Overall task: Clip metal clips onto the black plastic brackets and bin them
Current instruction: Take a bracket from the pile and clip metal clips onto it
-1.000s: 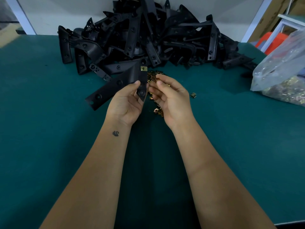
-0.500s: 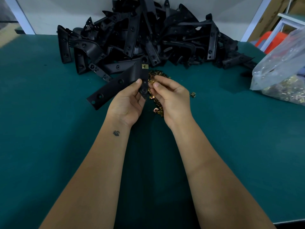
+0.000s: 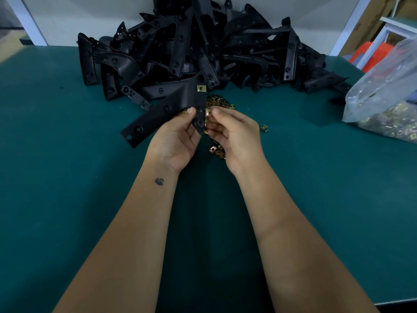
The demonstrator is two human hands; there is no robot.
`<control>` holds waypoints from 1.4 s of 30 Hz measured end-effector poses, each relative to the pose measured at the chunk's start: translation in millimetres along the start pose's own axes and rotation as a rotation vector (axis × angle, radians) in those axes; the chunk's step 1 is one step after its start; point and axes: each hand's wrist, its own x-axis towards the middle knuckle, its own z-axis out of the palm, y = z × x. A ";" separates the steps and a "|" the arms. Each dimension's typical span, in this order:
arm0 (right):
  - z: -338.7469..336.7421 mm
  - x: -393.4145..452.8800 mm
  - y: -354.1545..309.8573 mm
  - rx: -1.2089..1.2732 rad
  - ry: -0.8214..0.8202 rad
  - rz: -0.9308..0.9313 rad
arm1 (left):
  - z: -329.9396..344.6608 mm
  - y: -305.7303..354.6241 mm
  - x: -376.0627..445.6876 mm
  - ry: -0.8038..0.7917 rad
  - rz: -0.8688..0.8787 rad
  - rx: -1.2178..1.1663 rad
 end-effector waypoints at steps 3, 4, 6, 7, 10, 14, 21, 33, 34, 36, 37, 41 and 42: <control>0.3 -0.2 -0.4 0.003 -0.007 -0.002 | -0.2 0.3 0.3 -0.009 -0.011 0.010; 0.4 -0.3 -0.4 0.005 -0.010 -0.004 | -0.3 0.5 0.3 -0.012 -0.015 0.012; 0.4 -0.4 -0.5 0.013 -0.019 -0.010 | -0.3 0.8 0.1 -0.022 -0.021 0.008; 0.3 -0.5 -0.4 0.016 -0.022 -0.014 | -0.3 0.8 -0.1 -0.027 -0.023 0.005; -0.1 -0.5 -0.6 0.012 -0.027 -0.020 | -1.0 1.0 0.1 -0.038 -0.027 0.010; -0.5 -0.6 -0.4 -0.004 -0.049 -0.018 | -2.2 1.4 1.5 -0.040 -0.031 0.031; -0.3 -0.2 0.6 0.030 -0.106 0.009 | -3.7 1.8 0.9 -0.084 -0.037 0.029; -0.2 -1.7 -0.3 -0.044 -0.165 0.047 | -3.5 2.1 0.4 -0.128 -0.025 0.149; -0.3 -1.7 -0.4 -0.044 -0.165 0.047 | -3.4 2.3 0.3 -0.132 -0.033 0.147; -0.7 -1.7 -0.9 -0.036 -0.172 0.047 | -3.2 2.6 -0.2 -0.146 -0.059 0.140; -1.0 -1.8 -1.1 -0.034 -0.178 0.047 | -3.2 3.0 -0.5 -0.154 -0.072 0.134; -1.9 -2.5 -1.5 -0.073 -0.204 0.035 | -4.1 4.0 -0.1 -0.159 -0.105 0.143; -1.8 -2.7 -1.5 -0.091 -0.205 0.031 | -4.6 4.1 0.3 -0.155 -0.112 0.155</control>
